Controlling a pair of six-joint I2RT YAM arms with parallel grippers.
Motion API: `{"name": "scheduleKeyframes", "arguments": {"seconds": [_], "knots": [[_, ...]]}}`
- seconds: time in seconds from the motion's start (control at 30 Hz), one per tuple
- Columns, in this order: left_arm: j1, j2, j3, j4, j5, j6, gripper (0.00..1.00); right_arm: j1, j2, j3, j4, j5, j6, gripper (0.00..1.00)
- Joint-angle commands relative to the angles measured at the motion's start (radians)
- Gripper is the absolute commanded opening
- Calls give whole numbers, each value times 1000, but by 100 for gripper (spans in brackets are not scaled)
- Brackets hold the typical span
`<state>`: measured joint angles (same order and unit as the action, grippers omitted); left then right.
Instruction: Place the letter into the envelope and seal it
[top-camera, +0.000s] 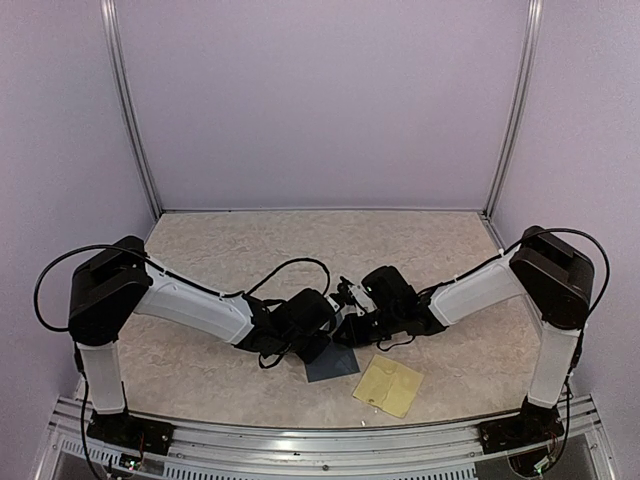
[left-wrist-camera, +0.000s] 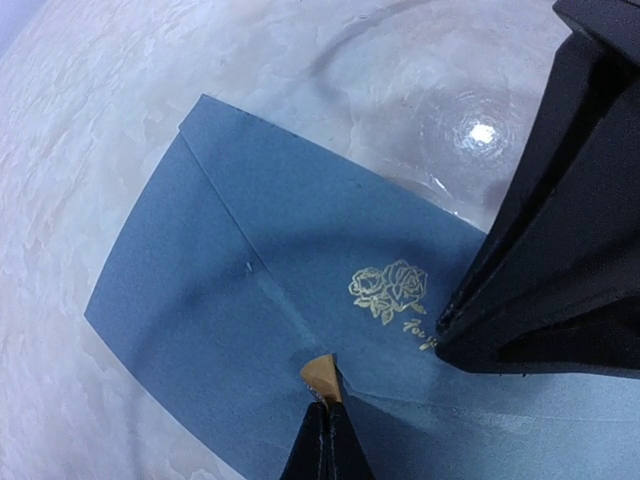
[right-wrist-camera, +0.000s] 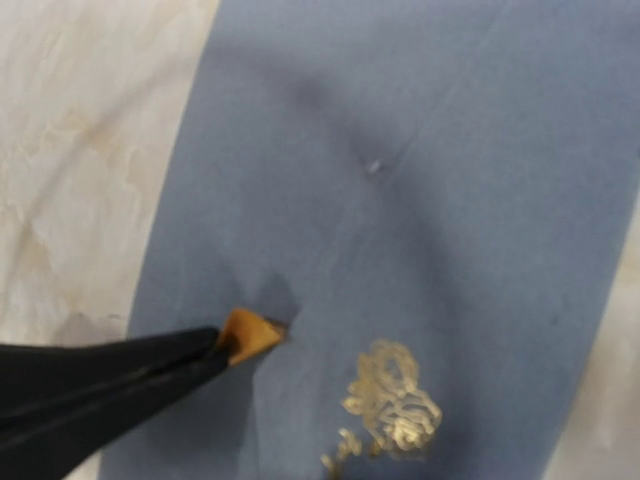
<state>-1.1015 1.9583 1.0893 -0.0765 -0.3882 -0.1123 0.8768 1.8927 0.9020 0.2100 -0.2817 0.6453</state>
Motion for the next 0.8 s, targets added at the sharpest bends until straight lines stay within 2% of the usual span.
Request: {"name": "scheduleKeyframes", "arguments": {"seconds": [0.0, 0.33, 0.5, 0.77], "knots": [[-10, 26, 29, -4, 45, 8, 0, 8, 27, -25, -52, -4, 1, 4], [-11, 24, 23, -9, 77, 4, 1, 8, 28, -26, -53, -2, 5, 4], [-11, 15, 18, -11, 94, -2, 15, 8, 27, -26, -54, -1, 7, 4], [-11, -10, 2, -2, 106, -15, 30, 8, 23, -30, -55, 2, 8, 4]]}}
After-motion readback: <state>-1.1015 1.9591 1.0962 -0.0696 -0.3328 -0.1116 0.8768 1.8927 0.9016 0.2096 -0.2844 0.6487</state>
